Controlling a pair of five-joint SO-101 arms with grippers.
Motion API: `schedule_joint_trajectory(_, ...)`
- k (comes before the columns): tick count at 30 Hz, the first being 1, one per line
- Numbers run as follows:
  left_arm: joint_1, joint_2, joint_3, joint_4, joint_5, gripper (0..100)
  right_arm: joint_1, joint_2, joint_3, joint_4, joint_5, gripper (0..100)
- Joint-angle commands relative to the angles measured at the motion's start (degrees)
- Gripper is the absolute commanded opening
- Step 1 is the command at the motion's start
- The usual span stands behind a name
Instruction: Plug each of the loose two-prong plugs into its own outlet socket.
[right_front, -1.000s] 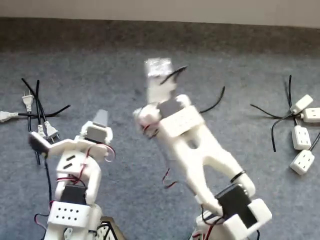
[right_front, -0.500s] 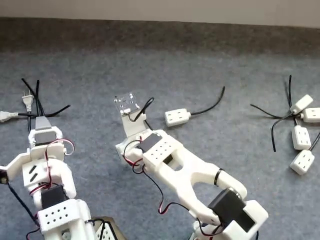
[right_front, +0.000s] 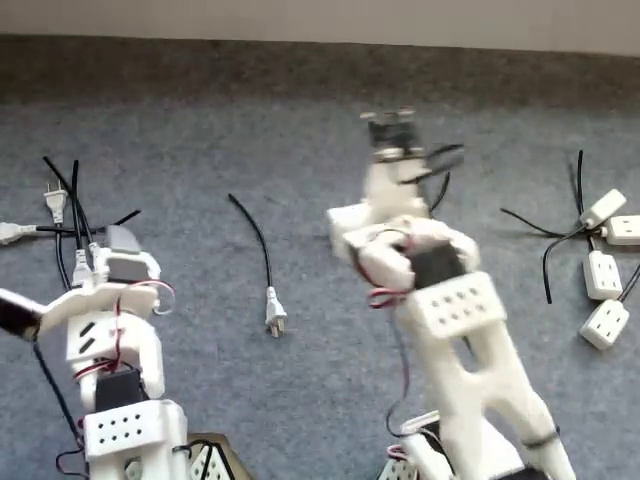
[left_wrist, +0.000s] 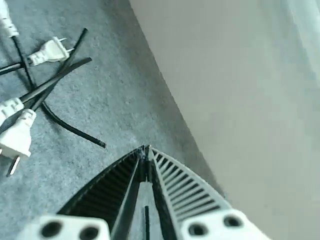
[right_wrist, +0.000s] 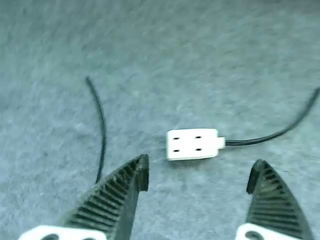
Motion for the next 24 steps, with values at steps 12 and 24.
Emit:
schedule_joint_trajectory(12,22.9,5.41,-17.71,28.22,-19.08,1,16.22,-9.98,25.89,-1.36,5.45,31.0)
schedule_joint_trajectory(24,30.29,50.86,-45.14,34.11,-14.33,1,16.48,-10.07,42.07,-16.22,5.45,31.0)
